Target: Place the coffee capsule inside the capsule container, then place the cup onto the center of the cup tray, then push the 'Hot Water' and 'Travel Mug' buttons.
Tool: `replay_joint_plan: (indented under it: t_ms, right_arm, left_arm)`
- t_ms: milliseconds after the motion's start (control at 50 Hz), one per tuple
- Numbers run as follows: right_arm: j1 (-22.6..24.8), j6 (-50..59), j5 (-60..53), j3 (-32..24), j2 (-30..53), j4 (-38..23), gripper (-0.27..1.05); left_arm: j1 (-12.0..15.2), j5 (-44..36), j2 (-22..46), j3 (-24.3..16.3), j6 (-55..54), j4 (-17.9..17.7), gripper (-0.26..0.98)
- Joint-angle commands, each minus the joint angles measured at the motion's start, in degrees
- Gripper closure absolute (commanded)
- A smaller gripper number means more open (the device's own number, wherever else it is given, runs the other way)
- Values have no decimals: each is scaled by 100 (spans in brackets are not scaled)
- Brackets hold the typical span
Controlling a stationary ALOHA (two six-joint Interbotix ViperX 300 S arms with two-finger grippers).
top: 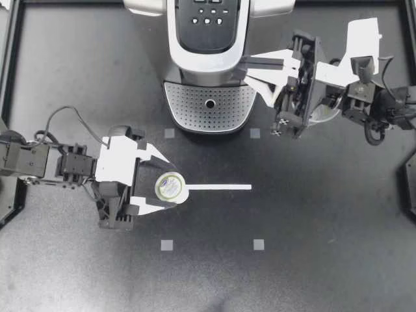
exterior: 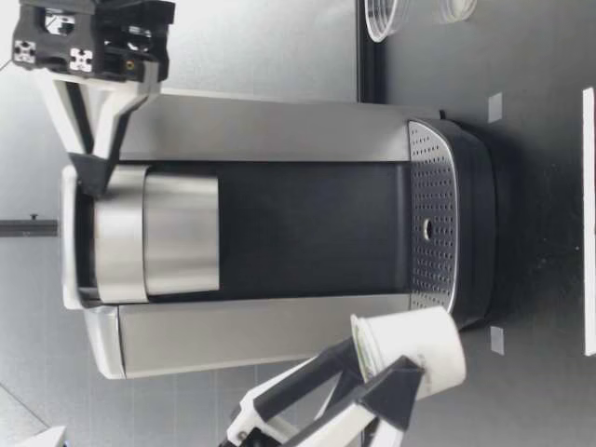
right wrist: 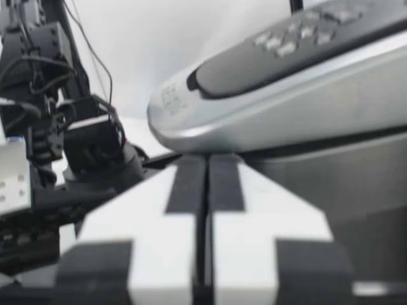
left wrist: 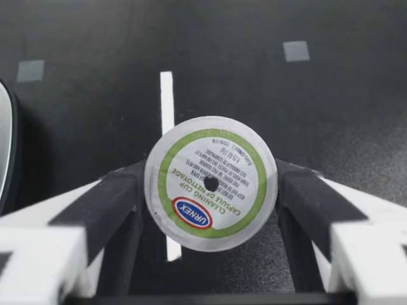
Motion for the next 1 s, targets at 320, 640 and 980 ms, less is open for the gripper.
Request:
replay_joint_plan:
  t_ms: [320, 640, 980]
  right_arm:
    - [-176, -316, -229, -659, -299, 26, 70]
    - [-510, -299, -132, -932, -246, 26, 70]
    - [-1046, -290, 193, -1213, -132, 26, 70]
  left_arm:
    - [18, -53, -88, -97, 9, 0, 20]
    - [18, -53, -105, -114, 26, 0, 20]
    - [18, 0, -123, -202, 88, 9, 20]
